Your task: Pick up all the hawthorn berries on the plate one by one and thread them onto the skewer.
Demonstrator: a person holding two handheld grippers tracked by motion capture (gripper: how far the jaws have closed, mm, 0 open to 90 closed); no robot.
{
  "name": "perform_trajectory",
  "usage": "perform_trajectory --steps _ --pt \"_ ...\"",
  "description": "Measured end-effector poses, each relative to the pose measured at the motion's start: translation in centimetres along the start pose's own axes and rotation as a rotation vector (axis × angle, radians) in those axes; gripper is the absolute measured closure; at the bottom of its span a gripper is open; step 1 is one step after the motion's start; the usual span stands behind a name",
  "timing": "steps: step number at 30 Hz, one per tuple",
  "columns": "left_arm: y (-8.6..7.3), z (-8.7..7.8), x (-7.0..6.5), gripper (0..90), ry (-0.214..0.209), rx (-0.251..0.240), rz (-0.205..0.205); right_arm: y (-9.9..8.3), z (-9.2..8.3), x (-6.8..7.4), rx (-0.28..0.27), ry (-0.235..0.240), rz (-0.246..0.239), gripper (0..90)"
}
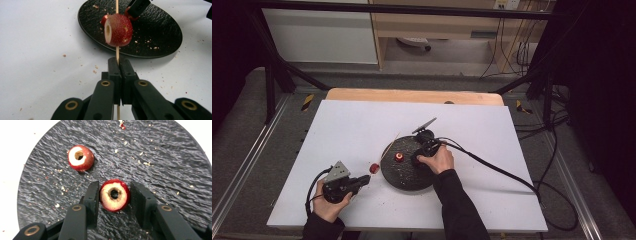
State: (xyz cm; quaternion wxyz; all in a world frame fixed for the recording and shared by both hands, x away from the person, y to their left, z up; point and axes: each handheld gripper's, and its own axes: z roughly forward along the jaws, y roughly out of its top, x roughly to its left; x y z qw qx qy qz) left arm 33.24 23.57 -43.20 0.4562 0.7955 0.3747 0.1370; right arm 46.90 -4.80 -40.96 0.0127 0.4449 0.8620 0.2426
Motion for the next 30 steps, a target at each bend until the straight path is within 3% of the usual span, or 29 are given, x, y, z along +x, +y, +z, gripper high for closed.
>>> perform_trajectory --steps 16,19,30 --pt "0.1 -0.1 -0.2 88.4 0.003 -0.005 0.007 -0.7 -3.1 0.2 -0.066 0.034 0.033 61.4" --pt "0.1 -0.1 -0.2 88.4 0.004 -0.005 0.011 -0.9 -3.8 0.1 -0.081 0.044 0.058 61.4" --pt "0.1 0.0 -0.5 88.4 0.003 -0.004 0.017 -2.6 -5.6 -0.9 -0.215 0.097 0.113 61.5"
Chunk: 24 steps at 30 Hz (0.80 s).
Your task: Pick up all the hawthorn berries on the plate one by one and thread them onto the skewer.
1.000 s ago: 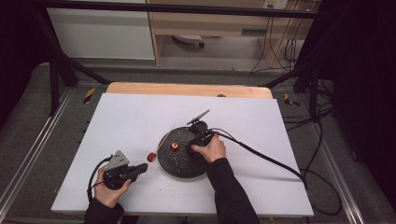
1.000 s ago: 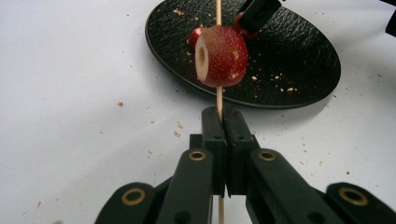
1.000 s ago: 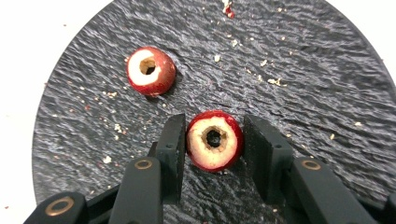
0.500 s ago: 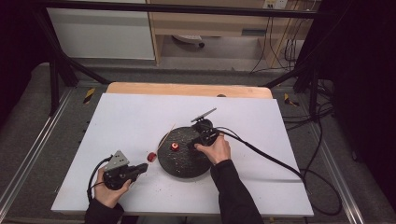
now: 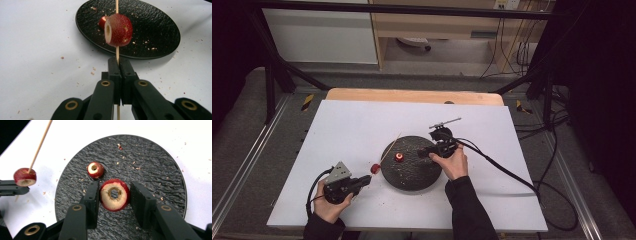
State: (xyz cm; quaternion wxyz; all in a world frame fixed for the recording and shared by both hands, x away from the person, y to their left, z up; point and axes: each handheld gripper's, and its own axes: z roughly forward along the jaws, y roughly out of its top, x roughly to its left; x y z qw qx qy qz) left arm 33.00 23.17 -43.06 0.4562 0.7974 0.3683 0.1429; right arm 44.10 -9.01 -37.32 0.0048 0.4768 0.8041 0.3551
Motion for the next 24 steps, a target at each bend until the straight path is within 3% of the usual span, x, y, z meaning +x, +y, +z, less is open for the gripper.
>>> perform_trajectory --steps 11,24 --pt "0.1 0.1 -0.5 88.4 -0.006 -0.004 0.011 -2.3 -1.4 -0.8 -0.167 0.082 0.078 61.5" --pt "0.3 0.3 -1.0 88.4 -0.008 -0.01 0.017 -5.4 -1.8 -1.7 -0.408 0.192 0.215 61.6"
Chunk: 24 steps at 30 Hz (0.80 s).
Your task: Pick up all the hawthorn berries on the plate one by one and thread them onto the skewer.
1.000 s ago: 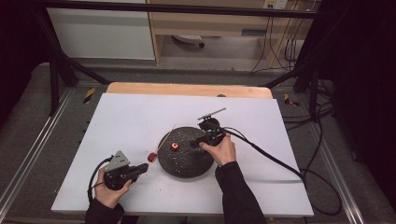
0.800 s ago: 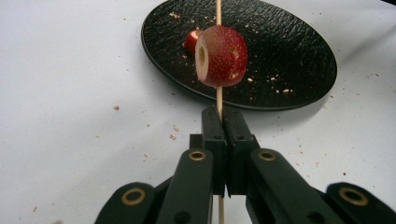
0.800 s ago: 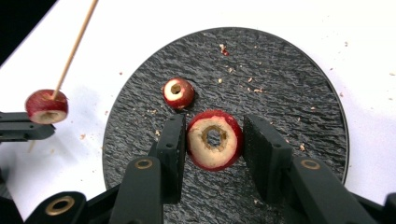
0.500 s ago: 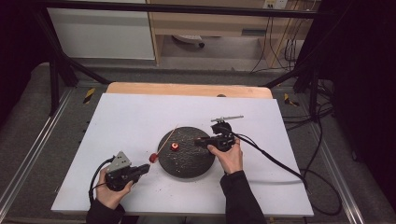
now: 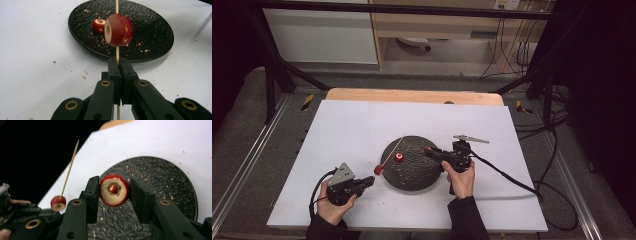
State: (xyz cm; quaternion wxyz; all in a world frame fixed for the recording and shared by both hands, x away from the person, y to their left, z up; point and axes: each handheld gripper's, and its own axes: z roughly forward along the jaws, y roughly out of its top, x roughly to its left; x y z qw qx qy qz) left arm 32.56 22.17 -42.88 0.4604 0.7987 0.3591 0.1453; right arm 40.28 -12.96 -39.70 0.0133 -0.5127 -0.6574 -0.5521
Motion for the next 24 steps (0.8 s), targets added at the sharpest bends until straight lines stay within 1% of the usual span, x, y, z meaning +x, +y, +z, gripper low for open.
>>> perform_trajectory --steps 5,9,11,13,18,21,24 --pt "0.2 0.2 -0.4 88.4 -0.001 0.001 0.003 -0.8 -0.2 0.0 -0.094 0.028 0.036 61.7" --pt "0.4 0.5 -0.9 88.4 -0.003 0.0 0.008 -1.4 -0.4 -0.1 -0.167 0.046 0.05 61.7" --pt "0.5 0.6 -1.1 88.4 0.002 0.0 0.013 -1.6 -0.4 0.0 -0.2 0.047 0.055 61.7" --pt "0.7 0.8 -1.4 88.4 0.0 -0.001 0.013 -1.8 -0.3 0.0 -0.233 0.052 0.074 61.7" --pt "1.4 1.2 -2.0 88.4 -0.002 -0.007 0.021 -1.8 -0.4 0.0 -0.283 0.052 0.093 61.7" --pt "1.8 1.5 -2.3 88.4 -0.005 -0.009 0.023 -1.5 -0.7 0.0 -0.313 0.062 0.095 61.7" --pt "2.1 1.8 -2.7 88.4 -0.01 -0.016 0.028 -1.2 -0.9 0.1 -0.331 0.074 0.102 61.7"
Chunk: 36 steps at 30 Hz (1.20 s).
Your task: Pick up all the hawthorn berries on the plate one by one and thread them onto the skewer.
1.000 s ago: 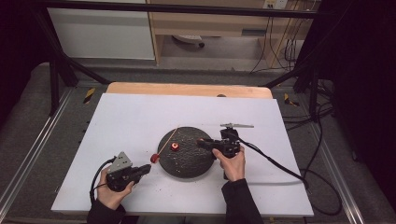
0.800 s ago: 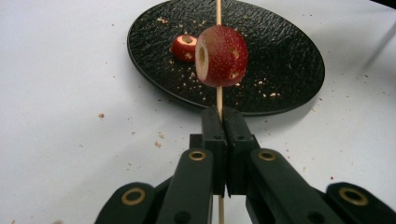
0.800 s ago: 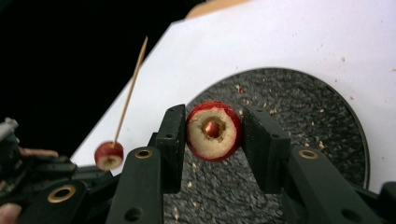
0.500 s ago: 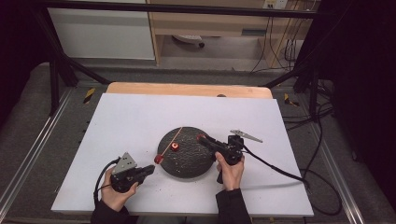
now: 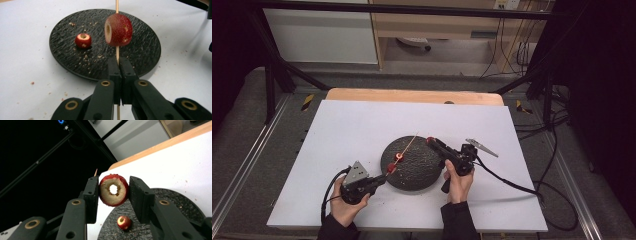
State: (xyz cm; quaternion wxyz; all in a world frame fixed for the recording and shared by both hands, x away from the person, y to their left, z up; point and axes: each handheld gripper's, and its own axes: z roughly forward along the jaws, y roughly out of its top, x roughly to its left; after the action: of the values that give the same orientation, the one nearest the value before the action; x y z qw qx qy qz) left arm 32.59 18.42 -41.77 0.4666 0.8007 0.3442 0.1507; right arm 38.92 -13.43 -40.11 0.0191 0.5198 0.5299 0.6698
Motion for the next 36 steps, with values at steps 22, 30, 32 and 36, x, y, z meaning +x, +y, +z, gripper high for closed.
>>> perform_trajectory --steps 22,30,32,36 --pt "1.3 1.1 -2.0 88.4 -0.03 -0.02 0.023 2.6 0.1 -0.2 -0.19 0.031 0.048 61.7" --pt "1.4 1.5 -2.7 88.4 -0.038 -0.02 0.034 2.9 0.3 -0.3 -0.221 0.04 0.072 61.7" --pt "1.4 1.6 -2.8 88.4 -0.039 -0.022 0.033 2.9 0.3 -0.4 -0.231 0.04 0.075 61.8" --pt "1.6 1.7 -2.9 88.4 -0.038 -0.025 0.029 2.7 0.2 -0.5 -0.243 0.051 0.096 61.8"
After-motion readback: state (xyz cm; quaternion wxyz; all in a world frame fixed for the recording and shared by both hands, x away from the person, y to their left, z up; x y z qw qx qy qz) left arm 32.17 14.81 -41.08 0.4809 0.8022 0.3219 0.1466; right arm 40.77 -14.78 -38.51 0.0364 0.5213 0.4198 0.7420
